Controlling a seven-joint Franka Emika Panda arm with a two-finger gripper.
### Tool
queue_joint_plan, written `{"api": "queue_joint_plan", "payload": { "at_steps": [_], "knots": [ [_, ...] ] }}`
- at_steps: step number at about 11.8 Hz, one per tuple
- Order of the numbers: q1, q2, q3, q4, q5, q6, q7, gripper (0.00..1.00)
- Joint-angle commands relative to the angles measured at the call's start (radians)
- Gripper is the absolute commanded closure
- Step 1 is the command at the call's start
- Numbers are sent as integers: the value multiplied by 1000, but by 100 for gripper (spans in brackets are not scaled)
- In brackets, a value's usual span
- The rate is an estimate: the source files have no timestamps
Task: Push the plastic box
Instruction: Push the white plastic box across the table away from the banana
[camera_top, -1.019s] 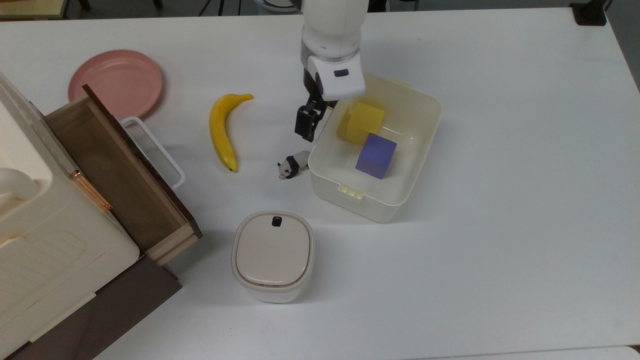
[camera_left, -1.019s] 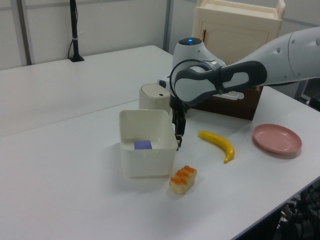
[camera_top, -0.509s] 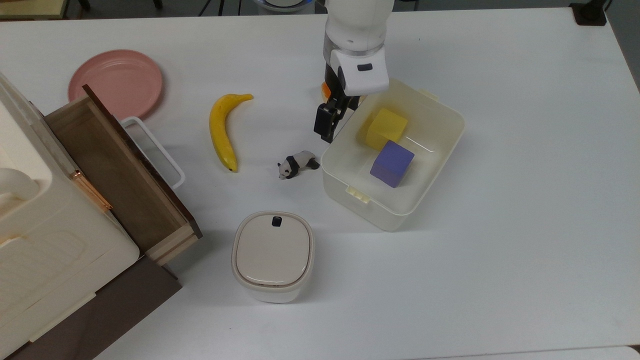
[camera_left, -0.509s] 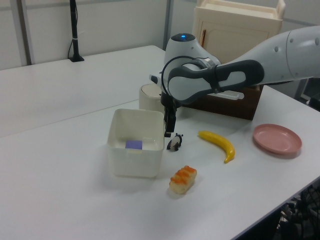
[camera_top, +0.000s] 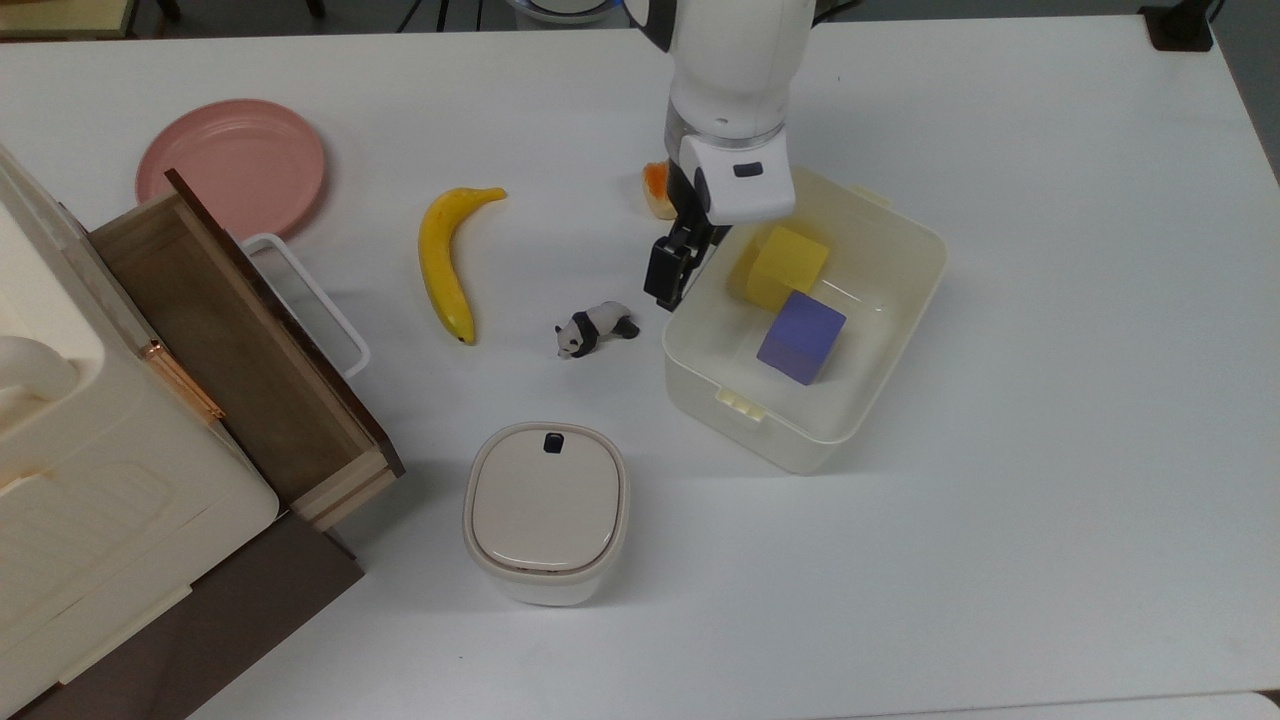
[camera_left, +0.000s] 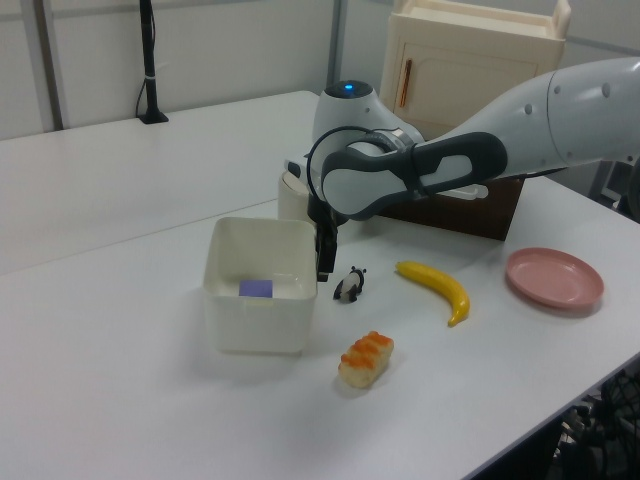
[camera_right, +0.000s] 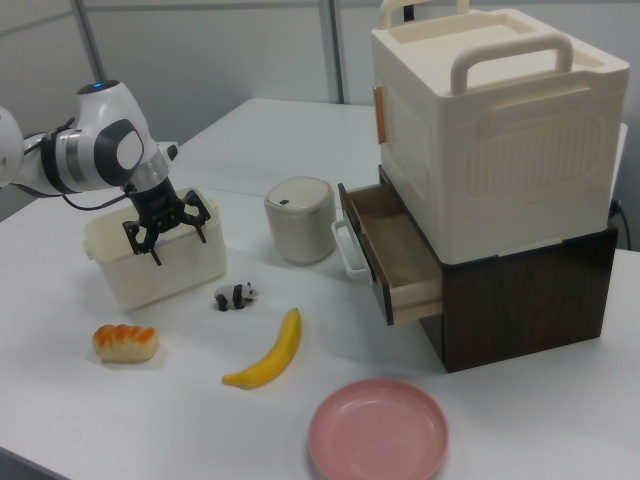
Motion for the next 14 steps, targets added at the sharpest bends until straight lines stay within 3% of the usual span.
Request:
{"api": "queue_joint_plan", "payload": {
  "at_steps": [1,3,11,14],
  "knots": [
    [30,23,-3,11,-63,18,95,0],
    [44,50,-3,74,-66,18,134,0],
    [107,119,-3,164,-74,16,261,0],
    [79,62,-3,149,-92,9,264,0]
  ]
}}
